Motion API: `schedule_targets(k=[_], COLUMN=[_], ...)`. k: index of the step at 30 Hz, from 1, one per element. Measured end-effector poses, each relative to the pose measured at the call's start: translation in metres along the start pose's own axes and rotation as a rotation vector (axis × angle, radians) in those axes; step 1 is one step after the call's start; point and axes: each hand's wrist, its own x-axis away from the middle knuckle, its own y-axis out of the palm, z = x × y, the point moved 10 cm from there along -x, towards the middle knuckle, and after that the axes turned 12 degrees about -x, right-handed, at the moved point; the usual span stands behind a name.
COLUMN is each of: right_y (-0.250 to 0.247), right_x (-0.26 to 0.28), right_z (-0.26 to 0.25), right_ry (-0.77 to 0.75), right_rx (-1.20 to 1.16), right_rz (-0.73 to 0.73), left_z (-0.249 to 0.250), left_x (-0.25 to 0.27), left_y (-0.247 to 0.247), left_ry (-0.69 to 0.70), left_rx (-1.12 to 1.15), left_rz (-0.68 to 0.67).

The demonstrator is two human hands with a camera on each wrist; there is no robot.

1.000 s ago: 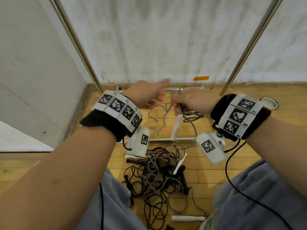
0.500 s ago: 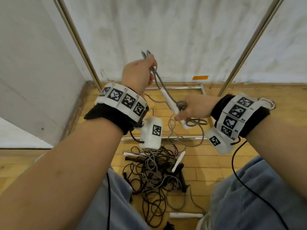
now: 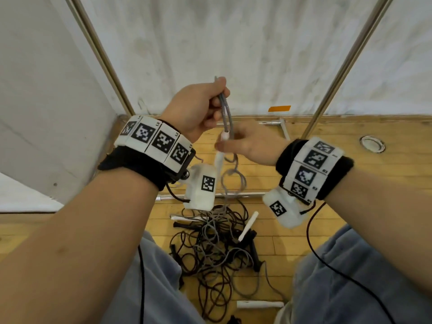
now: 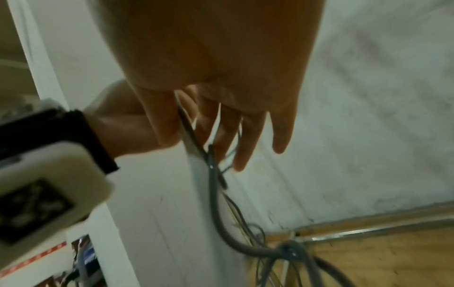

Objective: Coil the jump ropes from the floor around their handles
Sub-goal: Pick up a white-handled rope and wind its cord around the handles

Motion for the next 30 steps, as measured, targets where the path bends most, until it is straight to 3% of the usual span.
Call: schedule_targets(k=[4, 7, 9, 11, 14, 19, 23, 27, 30], right_y=[0.036, 0.04, 0.032, 0.021, 0.015, 0.013, 0.016, 0.02, 0.009], right_x=[0.008, 0.008, 0.006, 0.002, -0.001, -0.003, 0.0, 0.009, 0.013], right_z=[0.022, 0.025, 0.022, 0.018, 0.011, 0.025, 0.043, 0.064, 0.076], right_ry=[0.089, 0.079, 0.069, 0.059, 0.028, 0.084, 0.173, 0.308, 0.367], right_rx=[0.013, -0.014, -0.068, -0.161, -0.255, -0.197, -0.152, 0.043, 0.271], right_rz=[-0.165, -0.163, -0.113, -0.047, -0.032, -0.024, -0.104, -0.206, -0.188], left_z=[0.002, -0.008, -0.023, -0.038, -0.046, -0.032, -0.019, -0.011, -0.014], left_x=[-0.004, -0.005, -0.006, -0.003, 0.002, -0.009, -0.011, -0.002, 0.002], left_y=[-0.026, -0.034, -0.026, -0.005, 0.022, -0.002, -0.036, -0.068, -0.089], left_ry=[0.021, -0.027, -0.114, -0.191, -0.166, -0.062, -0.012, 0.002, -0.035], left_rx=[0.089, 0.106, -0.014, -0.233, -0.309, -0.228, -0.081, -0.087, -0.087], left_rz=[0.149, 0.22, 0.175, 0.046, -0.05, 0.225, 0.427, 0.629, 0.732])
